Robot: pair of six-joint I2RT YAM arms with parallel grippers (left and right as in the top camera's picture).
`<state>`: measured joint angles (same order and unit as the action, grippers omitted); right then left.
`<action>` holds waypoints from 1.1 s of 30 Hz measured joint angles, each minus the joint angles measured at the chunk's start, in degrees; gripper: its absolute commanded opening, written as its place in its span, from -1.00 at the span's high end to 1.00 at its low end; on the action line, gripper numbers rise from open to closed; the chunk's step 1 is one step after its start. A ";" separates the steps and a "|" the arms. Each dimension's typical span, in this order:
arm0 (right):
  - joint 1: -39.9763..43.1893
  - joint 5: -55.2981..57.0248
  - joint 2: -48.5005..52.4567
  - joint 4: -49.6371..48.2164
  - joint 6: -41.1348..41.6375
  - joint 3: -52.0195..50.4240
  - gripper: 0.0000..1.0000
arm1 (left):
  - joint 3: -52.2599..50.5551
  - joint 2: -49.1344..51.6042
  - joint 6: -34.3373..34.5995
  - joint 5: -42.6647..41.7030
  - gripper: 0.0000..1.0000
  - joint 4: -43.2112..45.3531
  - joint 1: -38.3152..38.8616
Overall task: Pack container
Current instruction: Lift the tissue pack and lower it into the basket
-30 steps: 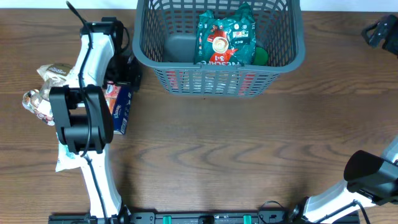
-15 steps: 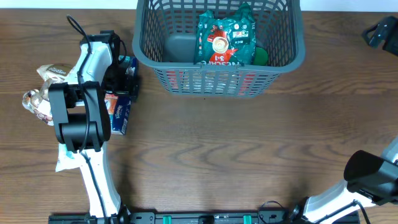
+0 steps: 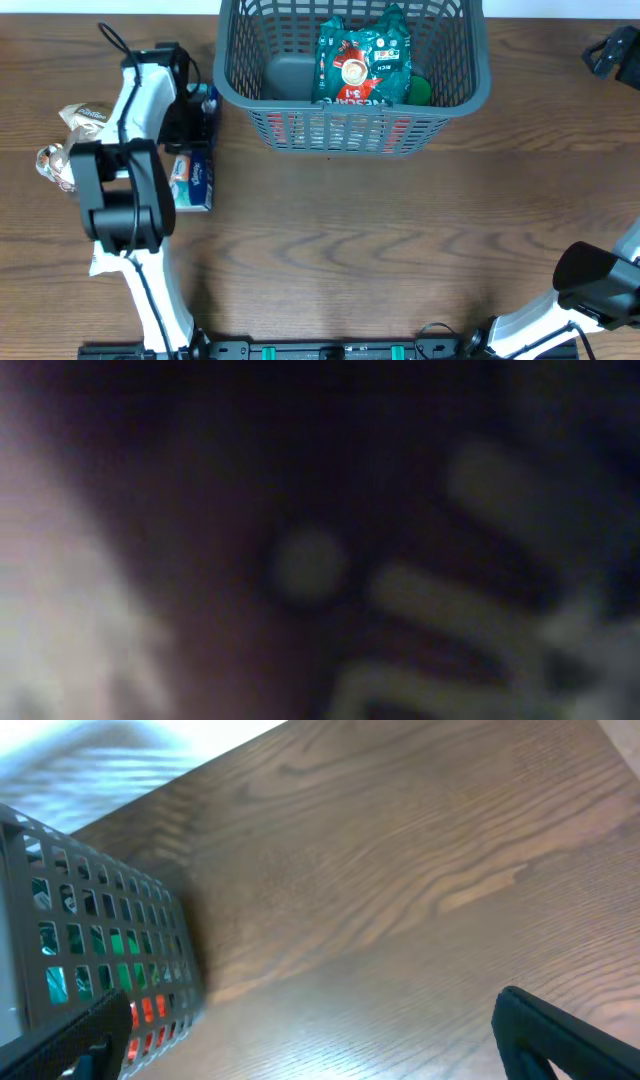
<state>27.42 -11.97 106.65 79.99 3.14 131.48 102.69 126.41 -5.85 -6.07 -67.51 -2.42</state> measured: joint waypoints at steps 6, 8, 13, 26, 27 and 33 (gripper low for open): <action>0.02 0.00 0.00 0.17 -0.42 0.00 -0.98 | 0.55 -13.42 0.98 -0.04 0.89 -1.09 -0.02; 0.00 0.00 0.00 0.24 -0.63 0.00 -0.99 | 0.98 -18.80 1.20 0.02 0.89 -0.92 -0.07; 0.00 0.00 0.00 0.35 -0.85 0.00 -0.98 | 1.70 -30.69 2.25 0.76 0.89 1.95 -0.07; 0.00 0.00 0.00 0.37 -0.85 0.00 -0.99 | 17.53 -40.06 -8.07 2.99 0.89 3.48 10.54; 0.00 0.00 0.00 0.39 -0.85 0.00 -0.99 | 20.22 -39.34 -9.27 3.48 0.89 4.46 12.41; 0.00 -0.02 0.00 1.33 -0.87 0.00 -0.98 | 31.41 -34.07 -17.18 4.87 0.89 14.75 21.14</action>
<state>27.42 -11.99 106.65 81.32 2.26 131.48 134.10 92.33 -23.03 -1.19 -52.75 18.72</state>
